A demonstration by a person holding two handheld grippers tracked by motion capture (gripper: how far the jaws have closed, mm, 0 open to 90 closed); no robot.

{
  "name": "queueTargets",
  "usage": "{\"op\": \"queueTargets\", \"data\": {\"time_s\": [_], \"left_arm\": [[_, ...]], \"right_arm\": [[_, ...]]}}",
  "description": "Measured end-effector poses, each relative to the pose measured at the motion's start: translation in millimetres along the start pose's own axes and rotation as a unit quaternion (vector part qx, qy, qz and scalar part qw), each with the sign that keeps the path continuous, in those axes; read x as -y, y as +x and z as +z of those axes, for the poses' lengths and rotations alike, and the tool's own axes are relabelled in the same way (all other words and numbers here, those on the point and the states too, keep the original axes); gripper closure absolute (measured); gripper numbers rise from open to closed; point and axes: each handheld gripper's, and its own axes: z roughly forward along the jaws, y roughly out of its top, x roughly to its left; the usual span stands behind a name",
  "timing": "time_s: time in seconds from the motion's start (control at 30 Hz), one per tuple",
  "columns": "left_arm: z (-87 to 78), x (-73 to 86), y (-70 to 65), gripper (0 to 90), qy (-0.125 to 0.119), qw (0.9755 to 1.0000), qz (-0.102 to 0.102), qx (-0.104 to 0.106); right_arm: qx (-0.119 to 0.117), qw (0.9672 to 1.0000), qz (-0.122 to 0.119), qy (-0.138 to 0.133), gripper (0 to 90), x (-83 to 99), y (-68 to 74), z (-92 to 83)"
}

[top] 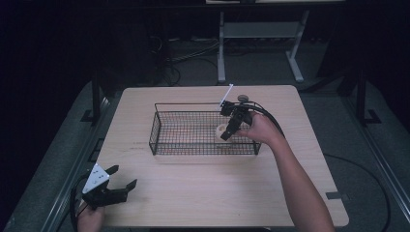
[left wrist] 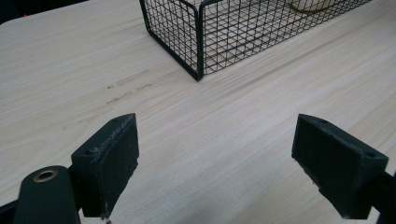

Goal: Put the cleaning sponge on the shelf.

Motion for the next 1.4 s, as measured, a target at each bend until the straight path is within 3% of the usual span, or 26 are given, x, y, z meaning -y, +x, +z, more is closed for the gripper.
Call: {"op": "queueTargets", "data": {"time_s": [1.4], "left_arm": [[2.0, -1.0, 0.3, 14.1, -0.001, 1.0, 0.0, 0.002]], "right_arm": [[0.003, 0.9997, -0.002, -0.026, 20.8, 6.9, 10.1, -27.9]]}}
